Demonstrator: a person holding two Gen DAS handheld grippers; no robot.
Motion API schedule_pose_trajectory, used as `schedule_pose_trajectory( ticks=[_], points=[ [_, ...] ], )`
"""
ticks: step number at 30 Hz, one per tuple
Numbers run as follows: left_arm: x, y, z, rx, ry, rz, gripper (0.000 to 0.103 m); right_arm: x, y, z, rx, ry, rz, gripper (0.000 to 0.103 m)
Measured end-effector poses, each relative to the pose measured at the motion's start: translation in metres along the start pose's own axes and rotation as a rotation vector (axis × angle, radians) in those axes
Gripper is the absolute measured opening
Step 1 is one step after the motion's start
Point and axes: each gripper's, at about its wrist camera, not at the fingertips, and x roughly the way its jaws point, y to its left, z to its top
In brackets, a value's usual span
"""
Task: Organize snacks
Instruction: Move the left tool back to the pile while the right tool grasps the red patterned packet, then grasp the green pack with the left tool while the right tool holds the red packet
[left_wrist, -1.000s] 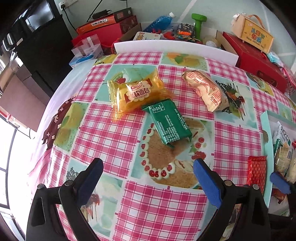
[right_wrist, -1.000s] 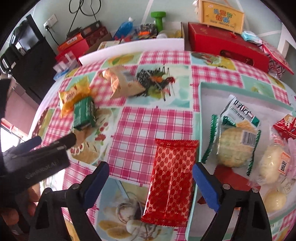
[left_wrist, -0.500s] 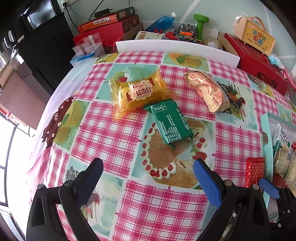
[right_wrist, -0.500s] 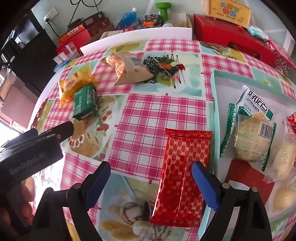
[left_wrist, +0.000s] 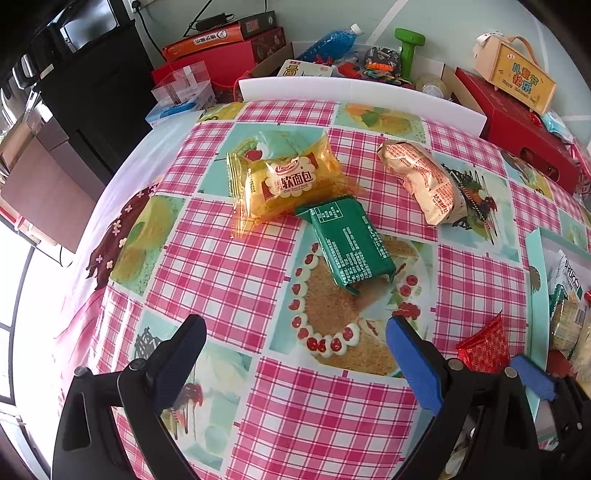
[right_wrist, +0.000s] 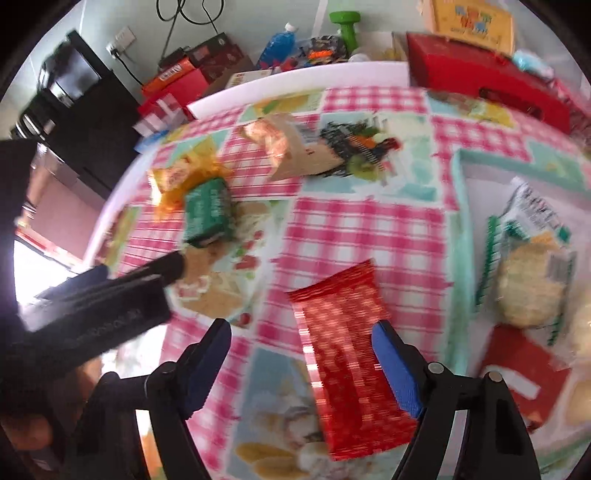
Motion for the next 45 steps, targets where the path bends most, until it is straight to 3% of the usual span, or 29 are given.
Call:
schedule_pose_trajectory(
  ticks=[4,10,14,24,30,32,36,38,40,45],
  points=[
    [0.004,0.004,0.000,-0.021,0.011,-0.012,0.098,0.004,-0.002,-0.002,-0.040,0.034,-0.066,0.080],
    [0.013,0.011,0.003,-0.056,0.034,-0.037,0.098,0.010,-0.007,-0.006,-0.052,0.067,-0.095,0.059],
    [0.019,0.015,0.007,-0.084,0.043,-0.062,0.098,0.012,-0.013,-0.001,-0.028,0.040,-0.085,0.053],
    [0.033,0.013,0.028,-0.142,0.035,-0.131,0.098,0.017,-0.033,0.018,0.040,-0.027,-0.090,0.051],
    [0.043,0.006,0.045,-0.148,0.003,-0.129,0.097,0.016,-0.029,0.019,0.028,-0.034,-0.097,0.051],
    [0.047,0.003,0.048,-0.143,-0.001,-0.137,0.093,0.016,-0.029,0.019,0.022,-0.036,-0.099,0.051],
    [0.054,-0.003,0.048,-0.133,0.001,-0.134,0.075,0.020,-0.027,0.022,0.011,-0.041,-0.109,0.051],
    [0.056,-0.007,0.048,-0.124,0.002,-0.141,0.062,0.019,-0.027,0.021,0.006,-0.043,-0.112,0.051],
    [0.058,-0.012,0.046,-0.107,0.006,-0.143,0.042,0.020,-0.024,0.020,-0.009,-0.044,-0.123,0.051],
    [0.057,-0.021,0.041,-0.078,0.013,-0.114,0.041,0.021,-0.020,0.019,-0.038,-0.040,-0.149,0.051]
  ],
)
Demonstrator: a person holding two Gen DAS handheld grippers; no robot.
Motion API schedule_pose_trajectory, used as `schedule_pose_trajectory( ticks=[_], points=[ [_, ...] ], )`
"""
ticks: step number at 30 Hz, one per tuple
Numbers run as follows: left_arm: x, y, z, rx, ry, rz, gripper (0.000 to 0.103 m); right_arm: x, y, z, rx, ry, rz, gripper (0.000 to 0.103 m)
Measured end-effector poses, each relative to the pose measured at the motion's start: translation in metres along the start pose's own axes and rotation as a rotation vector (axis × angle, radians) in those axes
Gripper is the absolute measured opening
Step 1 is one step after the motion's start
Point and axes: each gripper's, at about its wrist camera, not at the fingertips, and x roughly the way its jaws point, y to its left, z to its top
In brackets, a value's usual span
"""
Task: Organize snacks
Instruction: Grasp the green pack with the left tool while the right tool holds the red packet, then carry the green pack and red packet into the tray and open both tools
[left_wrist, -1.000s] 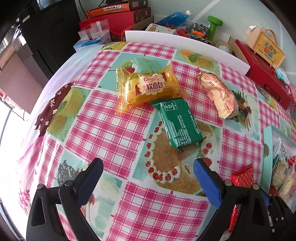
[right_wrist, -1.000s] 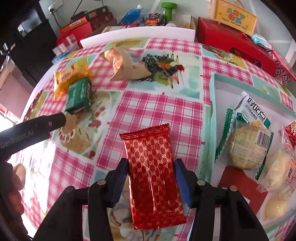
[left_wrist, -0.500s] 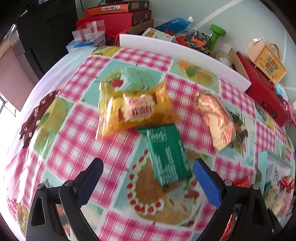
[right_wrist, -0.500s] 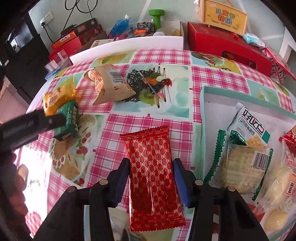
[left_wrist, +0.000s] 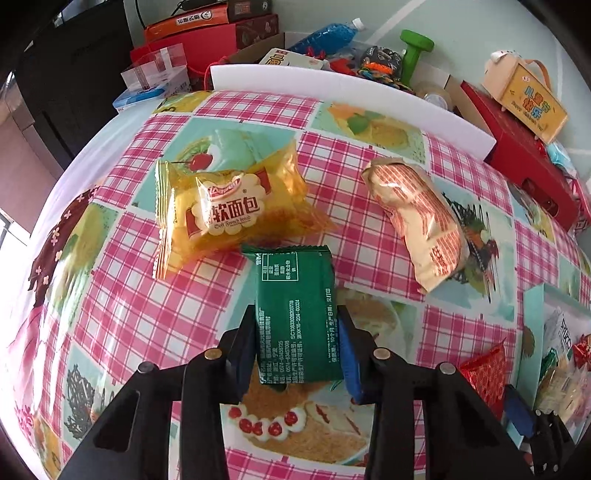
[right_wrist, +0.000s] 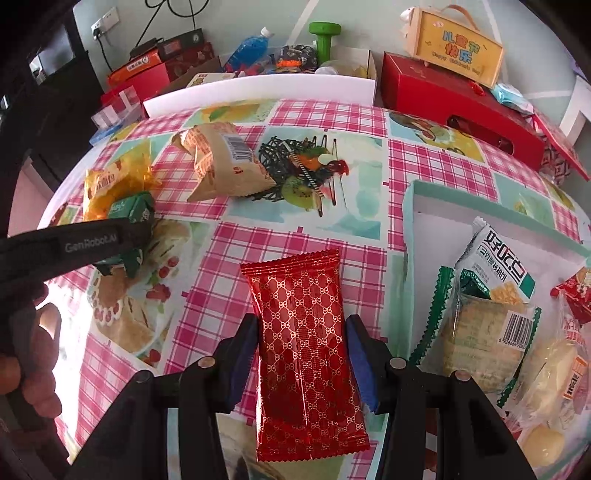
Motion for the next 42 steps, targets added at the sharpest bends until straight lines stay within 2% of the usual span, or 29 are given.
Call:
schedule_pose_trajectory(
  ticks=[7,12,17,28,33,42],
  points=[
    [-0.010,-0.006,-0.019,0.015,0.028,-0.004,0.041,-0.002,0.000,-0.002,0.001,-0.004,-0.001,0.050],
    [-0.020,-0.009,-0.034,0.018,0.038,-0.028,0.041,-0.009,-0.002,-0.005,0.023,-0.007,0.035,0.048],
    [-0.041,-0.011,-0.033,0.014,-0.012,-0.047,0.041,-0.024,-0.003,-0.004,0.035,-0.043,0.052,0.048],
    [-0.093,-0.022,-0.026,0.037,-0.140,-0.120,0.041,-0.083,-0.022,0.000,0.098,-0.180,0.045,0.048],
    [-0.109,-0.039,-0.030,0.072,-0.167,-0.164,0.041,-0.097,-0.048,-0.002,0.171,-0.183,0.014,0.048],
    [-0.118,-0.084,-0.044,0.172,-0.155,-0.246,0.041,-0.108,-0.119,-0.013,0.348,-0.186,-0.051,0.048]
  ],
)
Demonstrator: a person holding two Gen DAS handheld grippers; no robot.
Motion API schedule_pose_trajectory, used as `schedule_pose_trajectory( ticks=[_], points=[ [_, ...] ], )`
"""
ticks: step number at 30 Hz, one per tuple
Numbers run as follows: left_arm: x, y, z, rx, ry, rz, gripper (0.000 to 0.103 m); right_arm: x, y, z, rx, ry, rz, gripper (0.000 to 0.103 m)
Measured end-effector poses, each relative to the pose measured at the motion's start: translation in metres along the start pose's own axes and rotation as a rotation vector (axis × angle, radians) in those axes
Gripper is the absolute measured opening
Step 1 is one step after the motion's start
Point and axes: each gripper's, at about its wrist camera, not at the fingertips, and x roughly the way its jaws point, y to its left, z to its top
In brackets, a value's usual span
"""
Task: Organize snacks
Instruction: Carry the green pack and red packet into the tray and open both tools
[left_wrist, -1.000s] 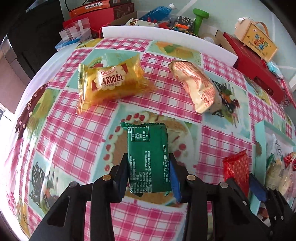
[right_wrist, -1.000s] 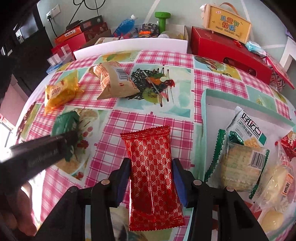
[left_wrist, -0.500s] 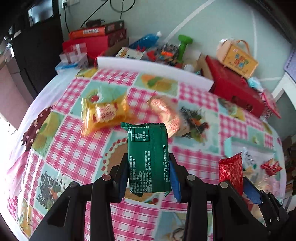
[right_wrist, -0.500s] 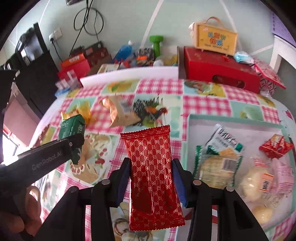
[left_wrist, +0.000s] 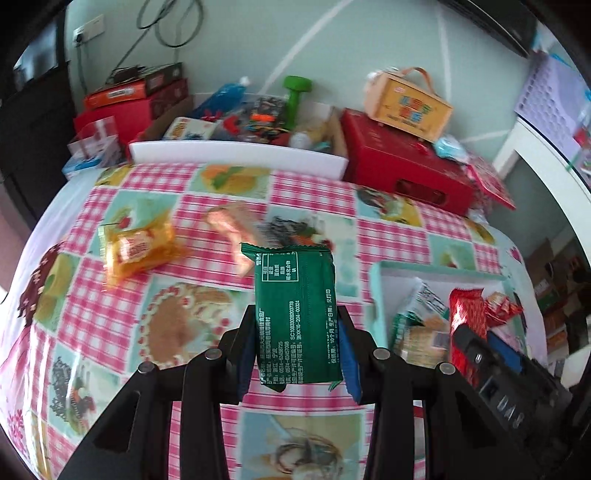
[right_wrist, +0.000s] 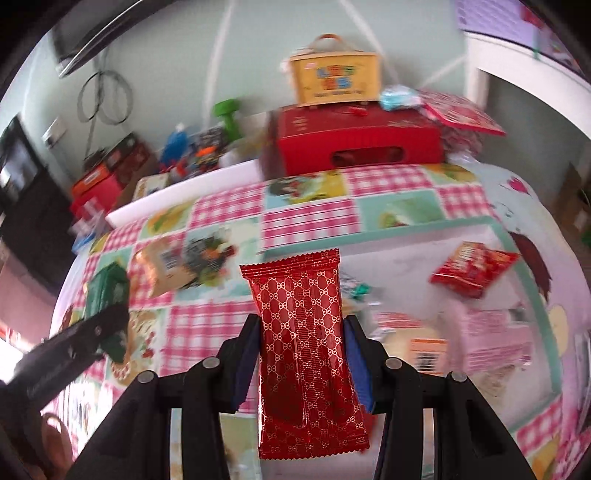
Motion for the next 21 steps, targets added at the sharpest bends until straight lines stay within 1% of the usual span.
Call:
schedule_pose_trajectory(
  ticks=[5,10,16,21],
  points=[
    [0.006,-0.040,-0.008,0.095,0.017,-0.061,0.041,-0.010,-0.044,0.005,0.096,-0.021,-0.068,0.048],
    [0.018,-0.080,-0.020,0.181,0.061,-0.126,0.041,-0.012,-0.069,0.006,0.142,-0.013,-0.090,0.048],
    [0.033,-0.112,-0.037,0.261,0.112,-0.143,0.041,-0.010,-0.070,0.005,0.139,0.000,-0.055,0.048],
    [0.040,-0.117,-0.042,0.279,0.122,-0.144,0.041,-0.002,-0.063,0.003,0.118,0.014,-0.024,0.048]
  ],
)
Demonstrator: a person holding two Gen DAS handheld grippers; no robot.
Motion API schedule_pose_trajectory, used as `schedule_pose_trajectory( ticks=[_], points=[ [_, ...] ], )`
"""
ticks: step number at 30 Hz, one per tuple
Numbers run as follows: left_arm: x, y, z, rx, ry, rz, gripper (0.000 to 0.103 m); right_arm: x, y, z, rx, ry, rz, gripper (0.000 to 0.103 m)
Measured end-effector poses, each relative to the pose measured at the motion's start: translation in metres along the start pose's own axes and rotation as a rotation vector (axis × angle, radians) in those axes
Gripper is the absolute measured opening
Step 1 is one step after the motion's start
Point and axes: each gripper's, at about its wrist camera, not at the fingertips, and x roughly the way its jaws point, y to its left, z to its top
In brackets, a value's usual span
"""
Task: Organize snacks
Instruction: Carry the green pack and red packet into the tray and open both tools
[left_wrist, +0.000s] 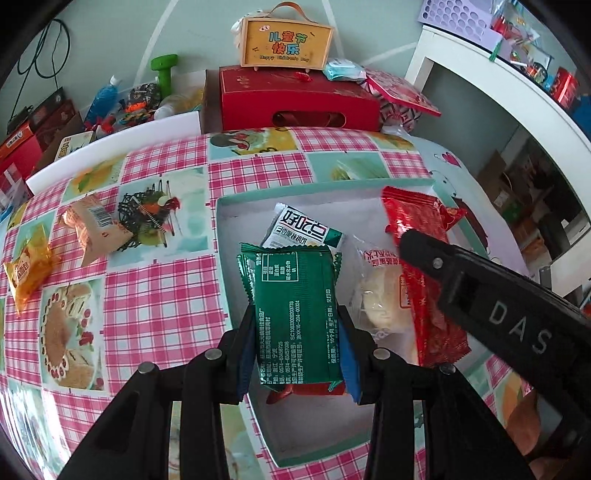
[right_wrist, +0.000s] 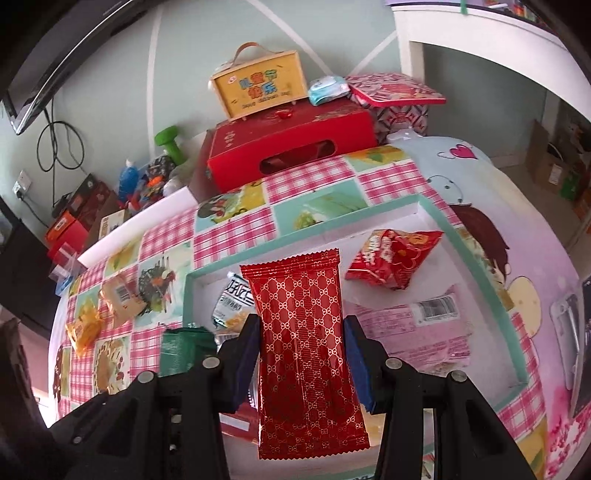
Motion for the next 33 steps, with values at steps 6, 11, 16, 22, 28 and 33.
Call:
schedule_pose_trajectory(
  ticks=[6,11,16,22,28,33],
  points=[
    [0.013,-0.001,-0.001,-0.003,0.020,-0.011,0.041,0.013,-0.019,-0.002,0.042,0.028,-0.070,0.048],
    [0.018,-0.010,0.000,0.013,0.022,-0.027,0.041,0.014,-0.038,0.000,0.089,0.033,-0.092,0.048],
    [0.020,-0.022,-0.002,0.043,0.023,-0.031,0.041,0.011,-0.045,0.000,0.107,0.030,-0.102,0.048],
    [0.023,-0.030,-0.004,0.069,0.025,-0.027,0.041,0.011,-0.050,0.001,0.117,0.030,-0.109,0.050],
    [0.020,-0.029,-0.001,0.060,0.019,-0.010,0.060,0.011,-0.051,0.002,0.125,0.034,-0.113,0.053],
    [0.013,-0.025,0.002,0.044,0.011,-0.011,0.066,0.008,-0.049,0.003,0.120,0.031,-0.113,0.063]
  ],
)
